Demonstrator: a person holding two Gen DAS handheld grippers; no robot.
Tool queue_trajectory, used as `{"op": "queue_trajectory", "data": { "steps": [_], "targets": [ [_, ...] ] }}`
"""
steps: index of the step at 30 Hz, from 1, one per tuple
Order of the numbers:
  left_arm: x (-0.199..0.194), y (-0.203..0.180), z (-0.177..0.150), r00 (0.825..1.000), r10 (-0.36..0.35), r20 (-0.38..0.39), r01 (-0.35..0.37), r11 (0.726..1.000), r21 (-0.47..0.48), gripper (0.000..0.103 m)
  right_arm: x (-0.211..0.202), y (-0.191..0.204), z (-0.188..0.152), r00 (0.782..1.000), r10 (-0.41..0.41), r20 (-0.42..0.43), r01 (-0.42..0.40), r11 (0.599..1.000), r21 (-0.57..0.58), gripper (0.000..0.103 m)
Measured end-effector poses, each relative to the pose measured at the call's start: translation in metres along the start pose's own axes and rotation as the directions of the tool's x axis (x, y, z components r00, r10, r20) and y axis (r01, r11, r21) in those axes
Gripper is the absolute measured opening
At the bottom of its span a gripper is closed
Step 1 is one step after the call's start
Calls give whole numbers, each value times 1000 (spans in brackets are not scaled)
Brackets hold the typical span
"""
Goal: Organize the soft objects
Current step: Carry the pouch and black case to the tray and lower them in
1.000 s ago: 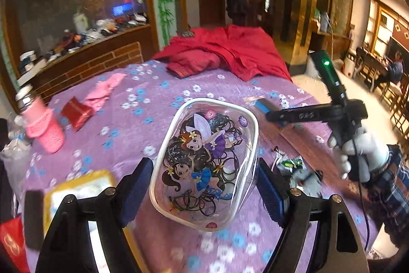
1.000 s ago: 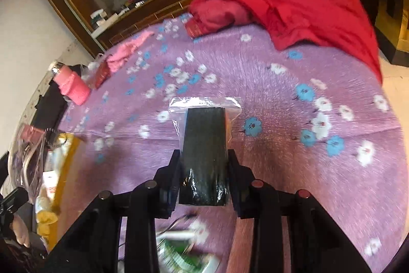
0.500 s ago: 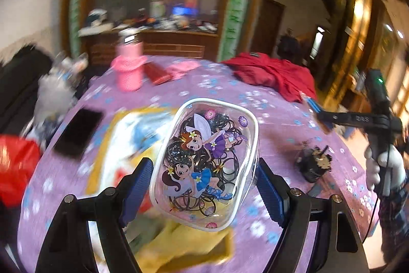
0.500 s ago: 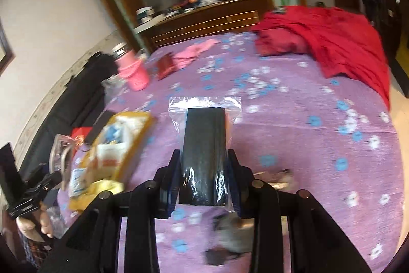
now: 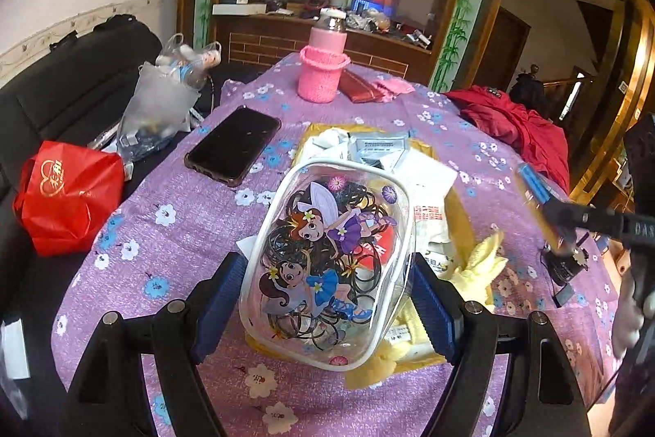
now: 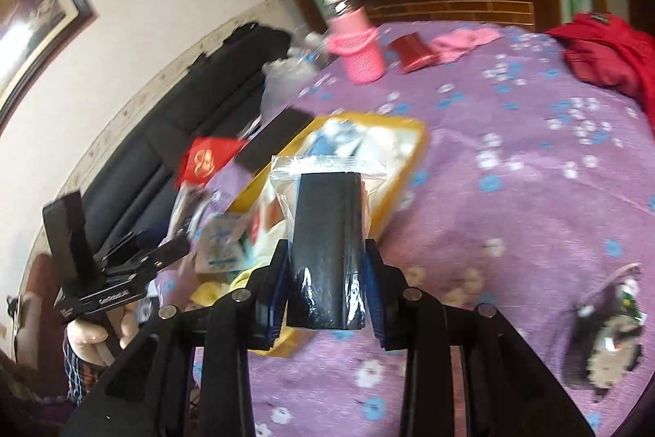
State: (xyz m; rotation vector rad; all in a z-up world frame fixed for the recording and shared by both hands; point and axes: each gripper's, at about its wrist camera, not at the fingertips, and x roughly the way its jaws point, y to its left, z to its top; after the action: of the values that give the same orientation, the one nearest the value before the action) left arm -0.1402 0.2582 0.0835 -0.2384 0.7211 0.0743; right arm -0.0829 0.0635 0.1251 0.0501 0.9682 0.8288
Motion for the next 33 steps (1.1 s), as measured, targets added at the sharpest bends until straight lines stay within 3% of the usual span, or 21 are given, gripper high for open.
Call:
{"op": "queue_trajectory", "data": {
  "steps": [7, 11, 18, 26, 33],
  "targets": [
    [28, -6, 6, 1000, 2, -30, -2, 1000, 6, 83, 31, 15, 6, 999, -7, -42, 6, 1000, -13, 33],
    [41, -9, 8, 998, 40, -46, -40, 999, -3, 84, 43, 16, 12, 999, -20, -50, 20, 1000, -10, 33],
    [28, 0, 5, 1000, 29, -8, -30, 998, -58, 86, 73, 15, 39, 988, -142, -53, 139, 989, -49, 33],
    [12, 4, 3, 998, 43, 51, -40, 997, -64, 90, 125, 5, 83, 978, -176, -114, 175, 984, -25, 33],
    [14, 0, 3, 998, 45, 43, -43, 998, -53, 91, 163, 10, 96, 961, -228, -154, 221, 973, -60, 34]
  ]
}}
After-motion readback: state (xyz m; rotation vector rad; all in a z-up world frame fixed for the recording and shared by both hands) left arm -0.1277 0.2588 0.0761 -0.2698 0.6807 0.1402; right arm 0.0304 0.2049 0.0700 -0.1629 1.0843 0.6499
